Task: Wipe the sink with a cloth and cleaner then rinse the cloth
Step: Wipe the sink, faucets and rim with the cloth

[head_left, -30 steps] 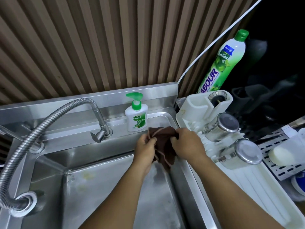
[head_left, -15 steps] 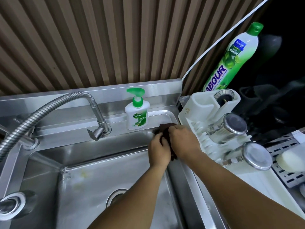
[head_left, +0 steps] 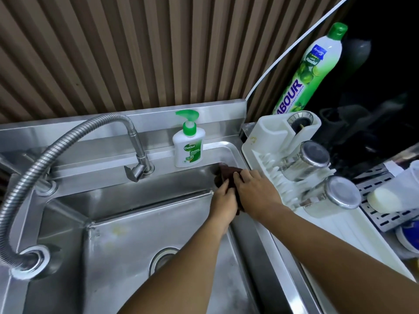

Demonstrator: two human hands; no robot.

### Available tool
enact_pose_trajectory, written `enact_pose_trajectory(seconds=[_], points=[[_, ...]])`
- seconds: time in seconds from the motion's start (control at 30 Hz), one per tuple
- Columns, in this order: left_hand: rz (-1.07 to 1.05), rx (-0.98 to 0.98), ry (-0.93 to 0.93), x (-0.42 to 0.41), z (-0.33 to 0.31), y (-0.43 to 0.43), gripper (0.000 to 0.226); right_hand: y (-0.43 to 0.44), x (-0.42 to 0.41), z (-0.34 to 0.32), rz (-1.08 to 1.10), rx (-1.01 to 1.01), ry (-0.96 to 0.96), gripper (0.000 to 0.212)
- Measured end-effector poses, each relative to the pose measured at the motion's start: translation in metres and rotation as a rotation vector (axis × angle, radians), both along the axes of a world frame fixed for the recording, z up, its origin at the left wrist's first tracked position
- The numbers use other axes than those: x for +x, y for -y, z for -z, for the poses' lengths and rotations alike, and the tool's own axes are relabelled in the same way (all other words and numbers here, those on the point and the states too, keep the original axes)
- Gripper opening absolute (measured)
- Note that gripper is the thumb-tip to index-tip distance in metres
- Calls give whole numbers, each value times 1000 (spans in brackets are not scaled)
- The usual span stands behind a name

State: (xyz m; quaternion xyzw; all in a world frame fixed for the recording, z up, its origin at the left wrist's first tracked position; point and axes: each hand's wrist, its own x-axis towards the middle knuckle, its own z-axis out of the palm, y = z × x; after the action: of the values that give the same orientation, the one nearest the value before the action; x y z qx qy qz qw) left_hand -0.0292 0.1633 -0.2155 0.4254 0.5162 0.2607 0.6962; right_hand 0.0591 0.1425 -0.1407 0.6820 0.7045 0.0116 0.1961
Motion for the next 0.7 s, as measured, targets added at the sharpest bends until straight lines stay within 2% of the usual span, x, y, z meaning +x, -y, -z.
enact_pose_trajectory(seconds=[0.1,0.2,0.27,0.37,0.43,0.5,0.7], points=[[21,-1,12,-4,2,9,35,6,-2,1,-40,-11,97,58],[69,-28,-12,-6,3,22,33,17,0,3,-74,-84,111,70],[78,-50,-19,-5,2,30,42,27,4,1,-56,-144,84,75],[121,-71,-4,-5,2,39,67,40,5,-2,-44,-161,59,81],[164,-72,-32,-4,4,47,63,47,4,-1,-55,-148,92,85],[169,-68,-47,-4,4,56,56,55,3,1,-76,-111,125,80],[143,-34,-45,-3,-3,102,49,96,3,-7,-241,-46,261,46]])
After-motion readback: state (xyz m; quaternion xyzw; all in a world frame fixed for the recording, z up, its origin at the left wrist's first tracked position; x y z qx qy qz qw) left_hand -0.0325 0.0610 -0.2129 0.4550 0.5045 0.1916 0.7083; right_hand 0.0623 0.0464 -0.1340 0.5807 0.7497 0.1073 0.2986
